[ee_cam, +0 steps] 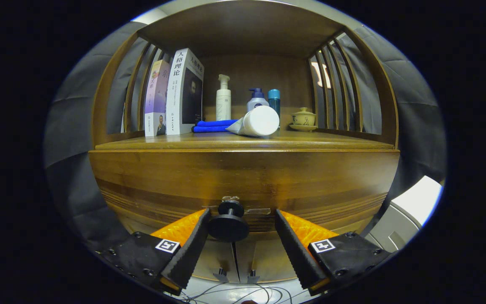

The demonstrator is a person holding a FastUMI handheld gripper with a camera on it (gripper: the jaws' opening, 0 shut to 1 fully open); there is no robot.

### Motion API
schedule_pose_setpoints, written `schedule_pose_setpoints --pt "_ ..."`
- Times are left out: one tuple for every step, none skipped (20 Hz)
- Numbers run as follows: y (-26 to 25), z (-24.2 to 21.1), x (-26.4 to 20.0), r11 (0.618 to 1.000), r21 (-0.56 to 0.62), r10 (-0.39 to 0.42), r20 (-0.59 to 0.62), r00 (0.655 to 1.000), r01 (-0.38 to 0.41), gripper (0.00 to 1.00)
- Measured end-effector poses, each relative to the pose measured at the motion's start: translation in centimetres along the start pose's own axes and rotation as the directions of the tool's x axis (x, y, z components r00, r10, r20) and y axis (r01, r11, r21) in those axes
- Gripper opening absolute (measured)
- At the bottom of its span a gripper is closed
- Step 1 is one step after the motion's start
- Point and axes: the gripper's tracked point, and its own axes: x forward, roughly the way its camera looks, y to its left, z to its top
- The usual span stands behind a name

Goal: Pull open the drawer, take out the items inside it, and place them on the countertop above the cabinet.

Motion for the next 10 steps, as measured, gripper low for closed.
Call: schedule_pose_setpoints --pt "0.0 0.3 0.0 1.000 -0.003 -0.006 0.017 1.000 0.006 0.97" --pt "0.1 0.3 -0.1 1.000 -0.017 -0.011 0.021 1.000 0.011 0.97" --pt "-0.1 0.5 0.0 0.999 -0.033 -0.015 0.036 0.999 0.016 0.97" --pt "-0.4 0.5 -0.1 0.998 -0.050 -0.022 0.031 0.999 0.023 0.97" --pt "-0.4 0.5 -0.6 0.999 -0.044 -0.008 0.027 1.000 0.009 0.98" --pt "-0.2 1.1 -1.3 1.000 -0.026 0.011 0.035 0.999 -0.010 0.99" --pt "-0.3 1.8 -2.0 1.000 -0.017 0.019 0.052 0.998 -0.019 1.00" --pt "-0.6 2.5 -2.9 1.000 -0.015 0.025 0.067 0.997 -0.024 0.99" --pt "-0.6 3.1 -4.1 0.999 -0.012 0.036 0.081 0.996 -0.035 0.99" --pt "-0.9 3.6 -5.4 0.999 -0.009 0.045 0.093 0.995 -0.044 0.99"
